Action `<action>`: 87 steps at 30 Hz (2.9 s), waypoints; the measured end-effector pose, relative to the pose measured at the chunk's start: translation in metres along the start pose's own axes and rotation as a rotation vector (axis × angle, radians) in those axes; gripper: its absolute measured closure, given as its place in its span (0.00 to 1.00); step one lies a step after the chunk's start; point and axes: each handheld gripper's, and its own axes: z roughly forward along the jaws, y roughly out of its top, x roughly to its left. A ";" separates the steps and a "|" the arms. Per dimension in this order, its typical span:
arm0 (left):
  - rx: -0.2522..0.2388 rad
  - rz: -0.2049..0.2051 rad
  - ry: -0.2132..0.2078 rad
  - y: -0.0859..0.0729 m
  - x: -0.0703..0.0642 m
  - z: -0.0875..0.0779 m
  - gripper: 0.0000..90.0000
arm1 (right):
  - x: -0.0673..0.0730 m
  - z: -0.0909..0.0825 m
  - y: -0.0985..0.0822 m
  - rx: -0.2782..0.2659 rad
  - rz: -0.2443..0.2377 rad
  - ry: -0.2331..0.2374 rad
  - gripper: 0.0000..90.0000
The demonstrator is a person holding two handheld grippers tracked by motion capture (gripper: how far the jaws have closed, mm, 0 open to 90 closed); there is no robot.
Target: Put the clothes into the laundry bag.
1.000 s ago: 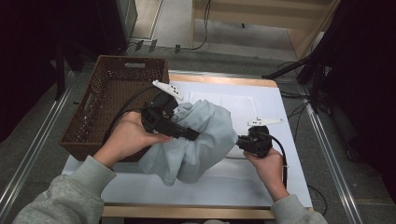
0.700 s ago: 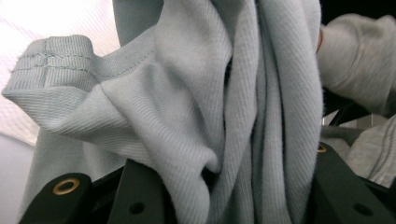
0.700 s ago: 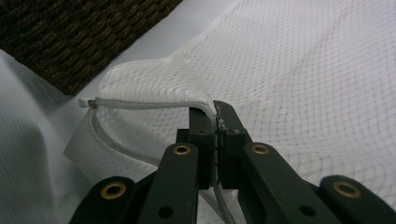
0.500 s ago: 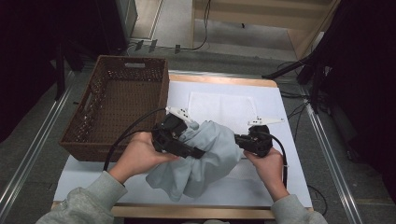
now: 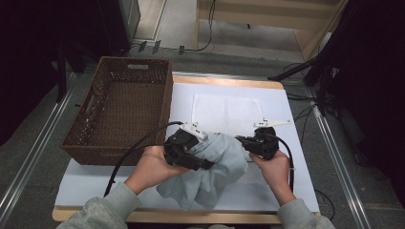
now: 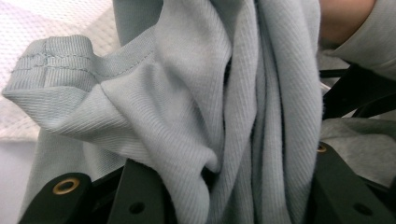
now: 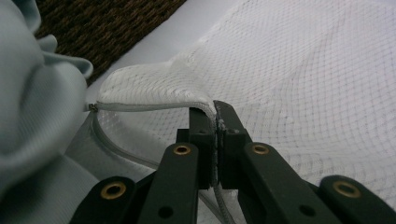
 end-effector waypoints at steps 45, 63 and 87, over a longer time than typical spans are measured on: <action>0.077 -0.065 0.077 0.003 0.034 0.080 0.68 | 0.026 -0.036 0.019 -0.076 -0.069 0.029 0.98; 0.061 -0.122 0.122 0.018 0.038 0.082 0.67 | 0.033 -0.034 0.017 -0.073 -0.084 0.038 0.98; 0.007 -0.110 0.011 0.020 0.040 0.077 0.25 | 0.031 -0.034 0.014 -0.061 -0.084 0.052 0.98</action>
